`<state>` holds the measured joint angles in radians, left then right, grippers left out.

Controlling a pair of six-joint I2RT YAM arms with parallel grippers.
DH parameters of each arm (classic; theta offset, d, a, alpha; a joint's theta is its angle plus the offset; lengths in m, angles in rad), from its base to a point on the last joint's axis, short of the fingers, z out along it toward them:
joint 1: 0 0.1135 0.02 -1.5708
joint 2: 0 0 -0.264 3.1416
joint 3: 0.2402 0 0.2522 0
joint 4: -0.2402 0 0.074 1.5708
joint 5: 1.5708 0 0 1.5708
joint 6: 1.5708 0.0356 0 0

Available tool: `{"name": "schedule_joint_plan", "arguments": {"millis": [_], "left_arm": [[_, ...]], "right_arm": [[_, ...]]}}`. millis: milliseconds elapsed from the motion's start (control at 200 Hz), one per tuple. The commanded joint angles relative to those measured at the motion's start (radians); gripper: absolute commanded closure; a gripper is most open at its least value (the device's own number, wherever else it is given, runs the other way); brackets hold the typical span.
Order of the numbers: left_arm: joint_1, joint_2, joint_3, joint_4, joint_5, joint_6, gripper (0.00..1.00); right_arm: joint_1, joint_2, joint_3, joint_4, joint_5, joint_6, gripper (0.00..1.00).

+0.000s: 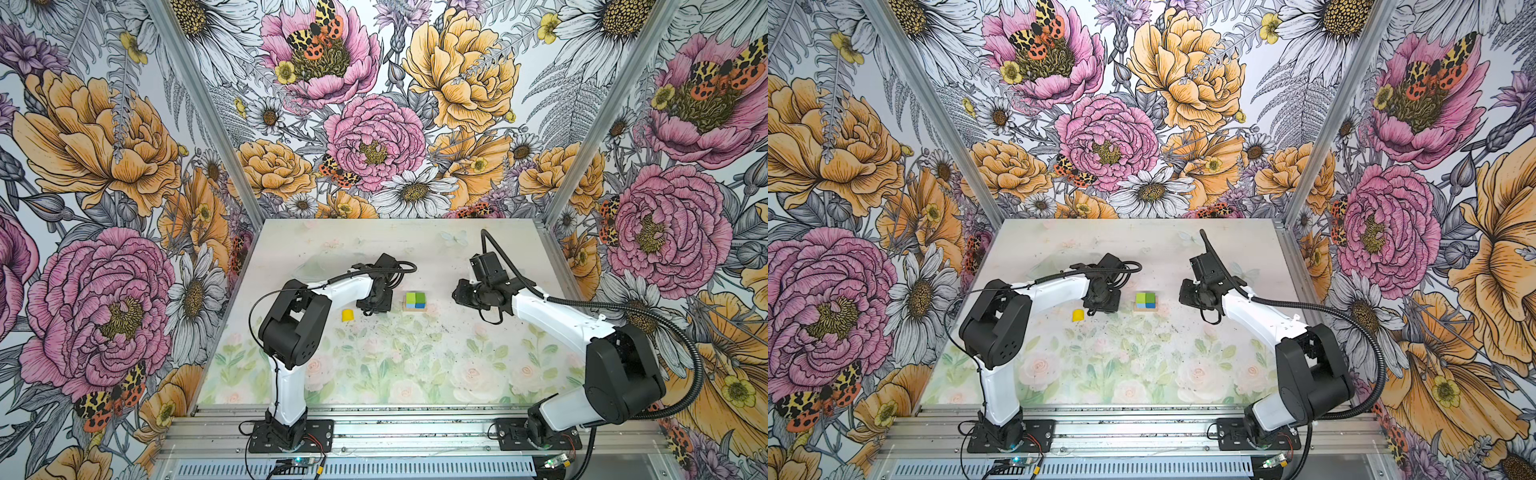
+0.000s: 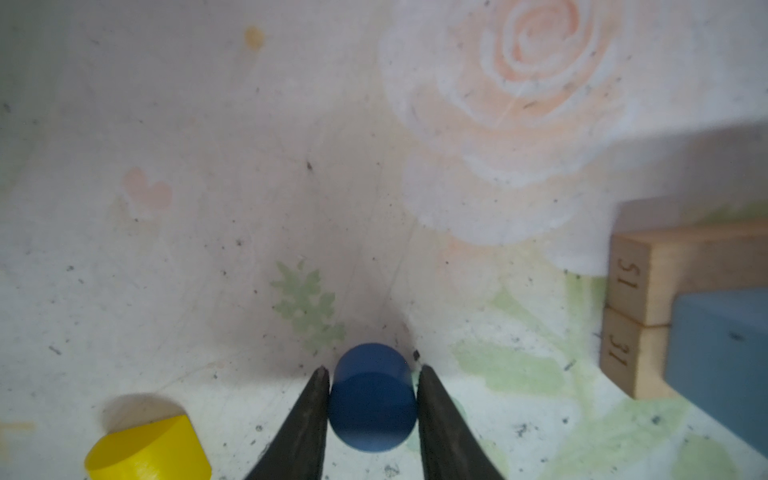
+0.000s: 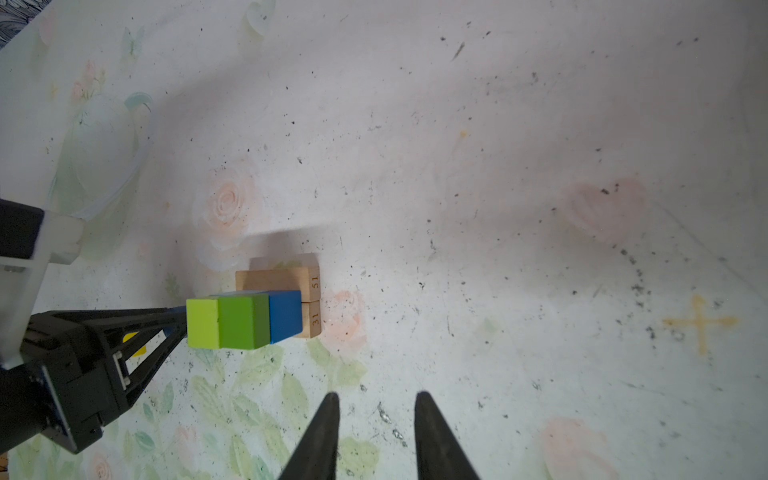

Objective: Build the wood block tower
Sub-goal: 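Lower the left gripper onto the blue cylinder and close on it, then lift the blue cylinder with the left gripper and carry it over the stack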

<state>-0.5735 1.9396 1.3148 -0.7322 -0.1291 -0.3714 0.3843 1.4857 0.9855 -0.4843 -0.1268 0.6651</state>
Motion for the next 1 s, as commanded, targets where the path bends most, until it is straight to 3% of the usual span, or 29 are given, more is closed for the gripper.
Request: {"name": "schedule_joint_plan", "arguments": {"millis": [0,701,886,996], "left_arm": [[0.010,0.014,-0.011,0.027,0.032,-0.023,0.63],[0.014,0.024,-0.015,0.028,0.040,-0.025,0.60],[0.014,0.024,-0.013,0.029,0.042,-0.025,0.64],[0.013,0.019,-0.012,0.026,0.038,-0.023,0.72]], "right_arm": [[-0.009,-0.012,-0.002,0.019,0.006,0.007,0.67],[-0.010,-0.008,0.000,0.019,0.006,0.007,0.67],[-0.010,-0.008,0.001,0.019,0.006,0.007,0.67],[-0.010,-0.010,0.001,0.019,0.007,0.006,0.67]]}}
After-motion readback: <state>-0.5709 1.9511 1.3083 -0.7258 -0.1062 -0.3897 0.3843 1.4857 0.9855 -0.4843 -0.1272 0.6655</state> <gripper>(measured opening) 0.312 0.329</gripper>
